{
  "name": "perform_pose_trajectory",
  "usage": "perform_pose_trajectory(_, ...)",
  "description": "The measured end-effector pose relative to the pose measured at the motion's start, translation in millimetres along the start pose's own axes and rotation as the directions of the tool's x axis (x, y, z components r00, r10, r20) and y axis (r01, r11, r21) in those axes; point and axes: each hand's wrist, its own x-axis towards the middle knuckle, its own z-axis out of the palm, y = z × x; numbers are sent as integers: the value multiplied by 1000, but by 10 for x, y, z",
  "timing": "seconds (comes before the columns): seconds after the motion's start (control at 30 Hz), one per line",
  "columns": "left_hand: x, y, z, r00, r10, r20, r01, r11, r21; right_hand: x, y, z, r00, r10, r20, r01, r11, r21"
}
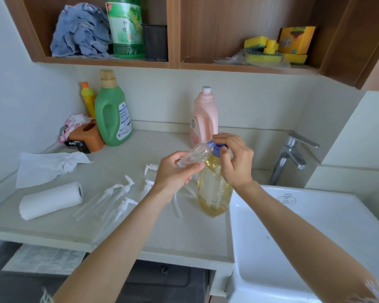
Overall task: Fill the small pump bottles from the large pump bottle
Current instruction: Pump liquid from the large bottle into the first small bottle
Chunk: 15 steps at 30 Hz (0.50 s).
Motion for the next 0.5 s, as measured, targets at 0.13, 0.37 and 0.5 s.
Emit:
perform_pose_trajectory(0.13,-12,47,-29,999,22,43,-21,999,-31,191,-65,-149,991,-53,121,60,997,-55)
perform_pose_trajectory(0.37,66,87,-56,995,48,85,-45,998,-36,451,8,-206,966,-5,257,44,988,-145)
perform_pose_trajectory(0.5,70,62,-67,994,55,93,-51,998,-46,219,48,-147,987,51,152,-32,991,-129)
